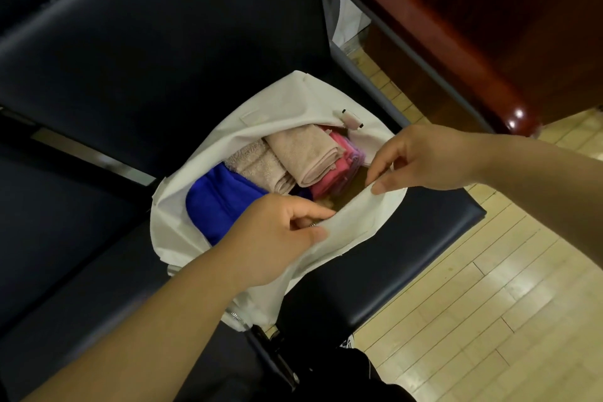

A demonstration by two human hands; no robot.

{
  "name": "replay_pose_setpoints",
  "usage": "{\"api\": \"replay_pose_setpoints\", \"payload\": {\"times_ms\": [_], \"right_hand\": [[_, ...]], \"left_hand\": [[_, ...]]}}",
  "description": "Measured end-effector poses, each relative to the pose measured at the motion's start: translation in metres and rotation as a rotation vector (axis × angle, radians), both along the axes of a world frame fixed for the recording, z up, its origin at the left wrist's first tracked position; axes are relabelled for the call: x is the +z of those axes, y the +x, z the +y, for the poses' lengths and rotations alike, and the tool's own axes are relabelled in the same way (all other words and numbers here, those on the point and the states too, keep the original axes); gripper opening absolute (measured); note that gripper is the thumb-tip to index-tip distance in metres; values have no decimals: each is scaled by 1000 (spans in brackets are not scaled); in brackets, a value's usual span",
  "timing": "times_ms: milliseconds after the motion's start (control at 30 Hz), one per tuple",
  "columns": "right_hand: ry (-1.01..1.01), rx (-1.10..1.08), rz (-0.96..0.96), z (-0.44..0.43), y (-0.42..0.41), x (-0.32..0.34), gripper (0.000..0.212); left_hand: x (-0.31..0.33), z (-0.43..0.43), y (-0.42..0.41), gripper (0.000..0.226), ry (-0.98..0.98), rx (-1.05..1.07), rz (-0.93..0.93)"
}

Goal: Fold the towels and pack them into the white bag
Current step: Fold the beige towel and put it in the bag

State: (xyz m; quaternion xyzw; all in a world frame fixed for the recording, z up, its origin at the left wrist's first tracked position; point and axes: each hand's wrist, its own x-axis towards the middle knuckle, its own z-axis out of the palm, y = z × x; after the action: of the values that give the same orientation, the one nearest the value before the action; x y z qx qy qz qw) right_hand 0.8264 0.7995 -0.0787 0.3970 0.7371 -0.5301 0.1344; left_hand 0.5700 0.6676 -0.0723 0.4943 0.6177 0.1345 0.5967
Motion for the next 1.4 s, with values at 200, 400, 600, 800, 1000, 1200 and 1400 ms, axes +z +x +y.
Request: {"api": "replay_pose_setpoints", "payload": {"times_ms": [200,400,600,800,1000,1200,1400], "right_hand": [[178,214,-206,14,-18,-1,21],[337,84,-101,15,-5,26,14],[483,-81,47,-13,0,31,14],[475,-247,147,-32,4,23,18],[588,-439,147,-52,-5,12,15],[624,-419,-13,-65,-22,8,23],[652,-233,-76,-96,-70,12,31]], "left_hand": [[10,0,-4,22,-42,-1,-27],[6,36,1,17,221,35,138],[-24,70,13,41,210,-240,369],[-21,62,-5,44,708,-248,747],[-19,78,-53,27,512,-54,722],[12,115,-70,20,343,248,299],[9,57,-85,44,292,126,470]]}}
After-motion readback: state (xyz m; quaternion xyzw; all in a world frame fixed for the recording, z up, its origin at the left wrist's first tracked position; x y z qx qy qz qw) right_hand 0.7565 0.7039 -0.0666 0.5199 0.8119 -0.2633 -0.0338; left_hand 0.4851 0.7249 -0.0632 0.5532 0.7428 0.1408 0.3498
